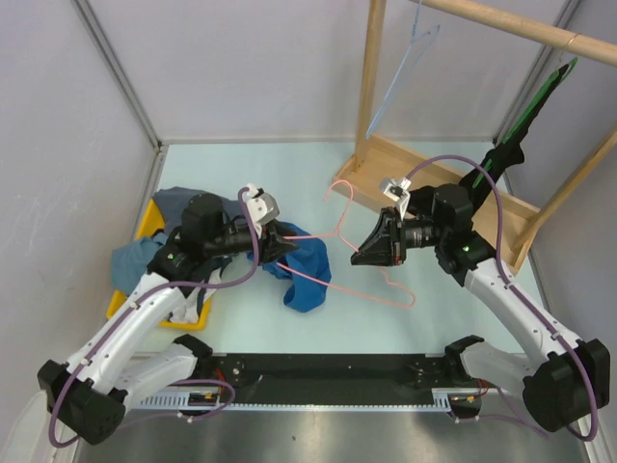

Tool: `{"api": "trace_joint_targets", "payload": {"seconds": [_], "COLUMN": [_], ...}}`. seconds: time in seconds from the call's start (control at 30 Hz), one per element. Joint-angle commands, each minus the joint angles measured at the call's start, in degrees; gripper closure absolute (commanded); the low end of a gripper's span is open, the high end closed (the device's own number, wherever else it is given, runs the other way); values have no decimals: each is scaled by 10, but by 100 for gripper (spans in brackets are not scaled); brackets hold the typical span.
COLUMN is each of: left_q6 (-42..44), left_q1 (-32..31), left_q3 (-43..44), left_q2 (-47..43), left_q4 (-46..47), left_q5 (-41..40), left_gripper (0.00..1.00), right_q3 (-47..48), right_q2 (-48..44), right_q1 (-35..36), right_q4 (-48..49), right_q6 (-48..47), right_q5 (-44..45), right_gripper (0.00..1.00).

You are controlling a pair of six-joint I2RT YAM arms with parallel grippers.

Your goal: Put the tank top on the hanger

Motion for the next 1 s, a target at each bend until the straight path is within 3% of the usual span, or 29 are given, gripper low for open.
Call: {"api": "trace_joint_targets", "payload": {"seconds": [0.0,0.13,0.17,0.27,0.37,0.5,0.83,0.97], "left_q6": [3,-1,-2,-7,-13,-26,-53,-59], "left_q1": [-7,-7,-7,-7,-8,-8,-24,-38], "left_q3": [-17,-25,-26,-30,-32,-34,-45,-50], "left_q2": [-44,-53,-55,-57,-50,-44,-33,-34], "left_q4": [-22,-17,-16,-16,-17,-7,22,31], "left_q5": [72,87,84,31,-51,-103,-227,-314], "left_gripper": [100,100,100,100,100,100,100,100], "right_q3": [41,43,43,52,62,76,65,82], "right_q2": [-14,-24,-26,-43,-70,-98,-119,-114], "right_q1": [-43,-57,-58,-58,-59,-60,-33,62], "right_q4": [-10,-21,-21,-72,-101,-135,-141,-197], "right_q6": [-66,-79,-81,-108,-120,-123,-86,-123], "right_q5": [73,98,106,155,199,259,257,421], "right_gripper": [78,55,39,22,18,15,15,15]}}
